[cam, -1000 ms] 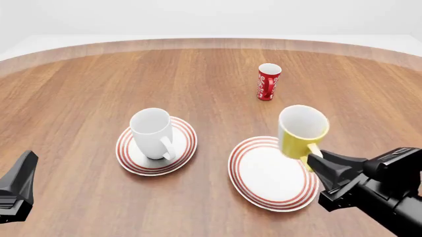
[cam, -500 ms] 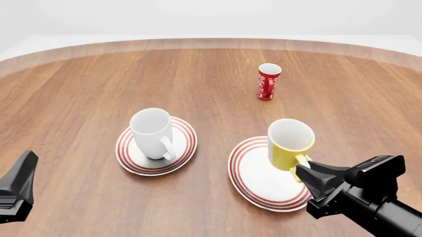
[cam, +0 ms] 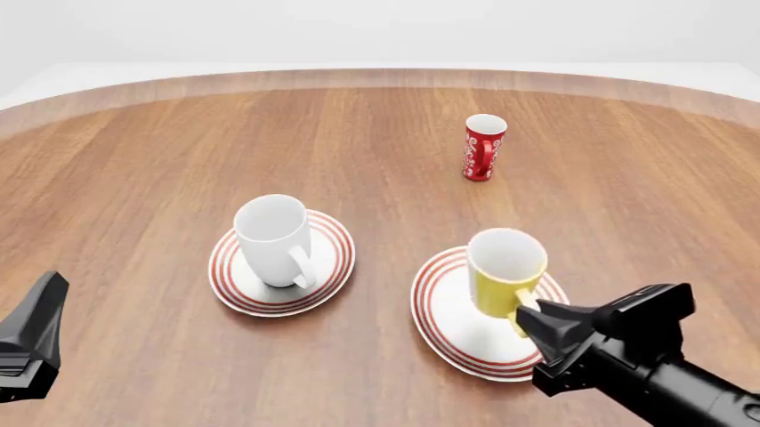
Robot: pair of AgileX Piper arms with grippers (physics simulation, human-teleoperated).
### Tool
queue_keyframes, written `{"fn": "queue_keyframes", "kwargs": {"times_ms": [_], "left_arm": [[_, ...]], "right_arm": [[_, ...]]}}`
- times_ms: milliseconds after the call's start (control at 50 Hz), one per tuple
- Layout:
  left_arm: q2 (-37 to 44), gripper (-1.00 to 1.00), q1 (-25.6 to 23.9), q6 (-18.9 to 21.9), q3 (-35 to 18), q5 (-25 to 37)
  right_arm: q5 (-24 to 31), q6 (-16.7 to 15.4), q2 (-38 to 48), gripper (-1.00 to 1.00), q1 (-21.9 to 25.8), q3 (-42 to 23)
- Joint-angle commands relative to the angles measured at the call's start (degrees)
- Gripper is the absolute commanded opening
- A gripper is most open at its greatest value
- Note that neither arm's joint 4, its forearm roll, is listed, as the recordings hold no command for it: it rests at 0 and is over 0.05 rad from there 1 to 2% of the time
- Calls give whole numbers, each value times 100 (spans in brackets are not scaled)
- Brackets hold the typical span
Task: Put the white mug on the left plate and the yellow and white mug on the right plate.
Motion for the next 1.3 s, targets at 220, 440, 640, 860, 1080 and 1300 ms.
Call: {"fn": "queue_keyframes", "kwargs": {"times_ms": [220,440,640,860,1080,1300], "left_arm": [[0,100,0,0,0,0],[0,100,0,0,0,0],[0,100,0,0,0,0],[0,100,0,0,0,0],[0,100,0,0,0,0],[0,100,0,0,0,0]], "right_arm": [[-410,79,560,-100,22,40],[-522,53,725,-100,-1,43],[-598,74,934,-100,-1,-62],[-608,99,1025,-100,35,-83],[-391,58,762,100,-48,-25],[56,19,231,100,-86,35]]}}
